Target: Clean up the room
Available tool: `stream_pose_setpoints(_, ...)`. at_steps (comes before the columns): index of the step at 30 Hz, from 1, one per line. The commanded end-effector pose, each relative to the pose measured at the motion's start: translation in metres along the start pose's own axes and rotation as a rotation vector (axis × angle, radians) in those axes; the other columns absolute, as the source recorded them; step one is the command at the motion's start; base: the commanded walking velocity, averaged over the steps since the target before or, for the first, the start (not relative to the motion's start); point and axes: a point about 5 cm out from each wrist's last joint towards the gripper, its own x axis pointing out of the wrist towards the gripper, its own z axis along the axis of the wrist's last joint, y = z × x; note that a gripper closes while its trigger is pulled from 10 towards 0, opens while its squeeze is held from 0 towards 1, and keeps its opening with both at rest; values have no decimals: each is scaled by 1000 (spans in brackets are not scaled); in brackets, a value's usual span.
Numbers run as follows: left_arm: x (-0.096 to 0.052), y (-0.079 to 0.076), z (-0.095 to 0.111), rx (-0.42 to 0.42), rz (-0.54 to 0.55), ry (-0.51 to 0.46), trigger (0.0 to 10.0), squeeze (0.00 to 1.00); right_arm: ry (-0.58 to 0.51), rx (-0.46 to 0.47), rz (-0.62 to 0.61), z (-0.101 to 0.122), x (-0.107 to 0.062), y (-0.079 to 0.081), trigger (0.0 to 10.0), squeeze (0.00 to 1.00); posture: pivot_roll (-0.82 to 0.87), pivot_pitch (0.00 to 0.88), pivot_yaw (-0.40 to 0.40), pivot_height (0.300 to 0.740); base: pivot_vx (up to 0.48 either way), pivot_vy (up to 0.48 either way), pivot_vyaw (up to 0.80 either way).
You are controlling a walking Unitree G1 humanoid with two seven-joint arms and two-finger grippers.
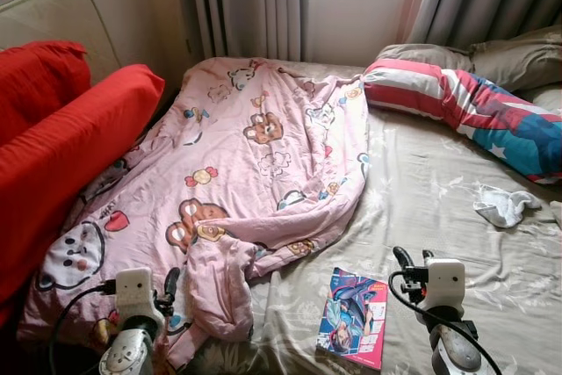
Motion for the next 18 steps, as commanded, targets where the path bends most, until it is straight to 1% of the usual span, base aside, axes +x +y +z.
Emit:
stream_pose_setpoints(1, -2, 0, -3, -3, 1, 14, 10000, 0, 17, -5, -1, -1, 0, -1, 10000, 0, -91, 10, 8, 728, 0, 0, 0)
stream_pose_setpoints(7, 0, 1, -1, -12, -4, 20, 10000, 0, 34, -3, -6, -4, -1, -1, 10000, 0, -100, 0, 15, 678, 0, 0, 0)
stream_pose_setpoints(8, 0, 1, -1, -12, -4, 20, 10000, 0, 34, -3, -6, -4, -1, -1, 10000, 0, -100, 0, 15, 678, 0, 0, 0)
stream_pose_setpoints(10, 0, 1, -2, -10, -10, 28, 10000, 0, 40, 10, -8, -6, -2, -1, 10000, 0, -103, 0, 15, 665, 0, 0, 0)
stream_pose_setpoints(12, 0, 0, -3, -10, -10, 31, 10000, 0, 45, 14, -10, -8, -4, -2, 10000, 0, -101, 4, 12, 657, 0, 0, 0)
stream_pose_setpoints(18, -1, -2, -5, -17, -10, 39, 10000, 0, 75, 19, -24, -15, -9, -5, 10000, 0, -92, 24, 4, 657, 0, 0, 0)
